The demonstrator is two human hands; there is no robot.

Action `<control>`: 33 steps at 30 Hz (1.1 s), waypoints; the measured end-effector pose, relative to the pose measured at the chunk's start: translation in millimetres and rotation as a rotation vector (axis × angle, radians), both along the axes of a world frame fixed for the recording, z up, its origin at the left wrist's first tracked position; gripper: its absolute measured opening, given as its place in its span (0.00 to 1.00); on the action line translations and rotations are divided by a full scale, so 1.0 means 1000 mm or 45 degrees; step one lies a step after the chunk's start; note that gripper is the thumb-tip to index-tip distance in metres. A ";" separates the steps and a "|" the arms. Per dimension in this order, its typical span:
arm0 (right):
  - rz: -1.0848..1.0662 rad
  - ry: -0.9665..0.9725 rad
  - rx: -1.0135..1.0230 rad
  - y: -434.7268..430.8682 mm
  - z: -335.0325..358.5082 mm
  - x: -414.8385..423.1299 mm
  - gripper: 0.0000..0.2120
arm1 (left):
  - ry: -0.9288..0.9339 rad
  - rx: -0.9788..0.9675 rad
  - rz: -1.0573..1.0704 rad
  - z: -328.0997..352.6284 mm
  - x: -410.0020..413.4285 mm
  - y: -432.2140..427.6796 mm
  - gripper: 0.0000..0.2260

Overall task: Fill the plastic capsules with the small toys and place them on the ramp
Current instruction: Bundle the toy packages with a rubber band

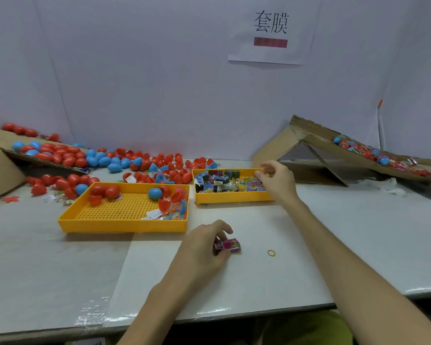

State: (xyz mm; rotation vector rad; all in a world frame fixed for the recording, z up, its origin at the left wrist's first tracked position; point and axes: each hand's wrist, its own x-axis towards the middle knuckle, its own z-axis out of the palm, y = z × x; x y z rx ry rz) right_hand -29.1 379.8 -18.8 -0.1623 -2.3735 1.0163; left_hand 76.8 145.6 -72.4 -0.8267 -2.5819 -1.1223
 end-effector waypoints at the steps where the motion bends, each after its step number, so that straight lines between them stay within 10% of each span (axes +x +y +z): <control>1: 0.102 -0.149 0.079 -0.002 0.007 -0.006 0.19 | 0.002 0.005 0.003 0.000 0.001 0.000 0.14; 8: 0.346 -0.712 0.477 -0.013 0.014 -0.038 0.24 | 0.029 0.029 0.003 0.000 0.002 0.000 0.12; 33: 0.167 -0.297 0.160 0.002 0.002 -0.038 0.09 | 0.001 0.020 0.009 0.001 0.000 0.000 0.09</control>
